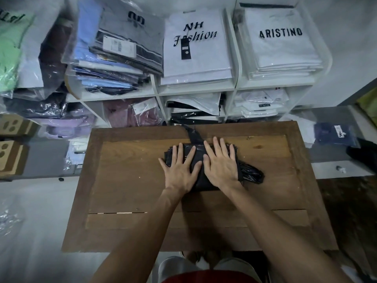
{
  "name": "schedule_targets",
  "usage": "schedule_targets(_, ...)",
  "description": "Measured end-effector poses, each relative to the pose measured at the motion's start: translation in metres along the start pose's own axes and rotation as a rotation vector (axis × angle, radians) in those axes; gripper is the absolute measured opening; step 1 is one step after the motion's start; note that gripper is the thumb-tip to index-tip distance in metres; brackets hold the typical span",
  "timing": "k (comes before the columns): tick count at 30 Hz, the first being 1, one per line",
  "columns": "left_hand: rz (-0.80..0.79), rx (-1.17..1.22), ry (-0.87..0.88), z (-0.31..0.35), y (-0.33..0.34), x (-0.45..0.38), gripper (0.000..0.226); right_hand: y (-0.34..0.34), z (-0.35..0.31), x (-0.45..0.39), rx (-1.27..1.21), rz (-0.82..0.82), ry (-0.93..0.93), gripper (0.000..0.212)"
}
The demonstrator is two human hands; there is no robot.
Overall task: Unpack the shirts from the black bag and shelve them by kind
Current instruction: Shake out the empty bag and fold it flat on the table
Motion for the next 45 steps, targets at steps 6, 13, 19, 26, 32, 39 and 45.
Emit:
schedule_targets(6, -0.038, -0.121, -0.004, 0.002, 0.009, -0.002, 0.067, 0.013, 0.003, 0.000, 0.027, -0.059, 0.066, 0.057)
schedule_targets(13, -0.005, 0.006, 0.063, 0.003, -0.001, -0.003, 0.086, 0.002, 0.026, 0.004, -0.161, -0.108, 0.090, 0.062)
schedule_targets(19, -0.006, 0.042, -0.130, -0.006, -0.012, 0.008, 0.070, -0.018, 0.055, 0.035, -0.141, -0.003, 0.563, 0.071)
schedule_targets(26, -0.082, 0.189, -0.172, -0.003, -0.001, 0.009, 0.080, -0.009, 0.056, 0.029, -0.442, -0.203, 0.734, 0.075)
schedule_targets(32, -0.022, 0.174, -0.103, -0.008, -0.007, 0.001, 0.086, -0.015, 0.072, 0.020, -0.930, -0.036, 0.758, 0.060)
schedule_targets(39, -0.014, 0.214, -0.098, -0.020, -0.017, -0.006, 0.088, 0.001, 0.076, 0.018, -1.575, -0.292, 0.816, 0.044)
schedule_targets(45, 0.029, 0.236, -0.164, -0.028, -0.029, 0.003, 0.075, -0.018, 0.087, 0.022, -0.714, -0.246, 0.653, 0.094)
Point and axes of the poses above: each hand's wrist, its own x-axis away from the middle knuckle, its own y-axis out of the palm, z = x × y, the point moved 10 cm from there along -x, towards the middle knuckle, and after that the axes turned 6 degrees about y, right-handed, at the moved point
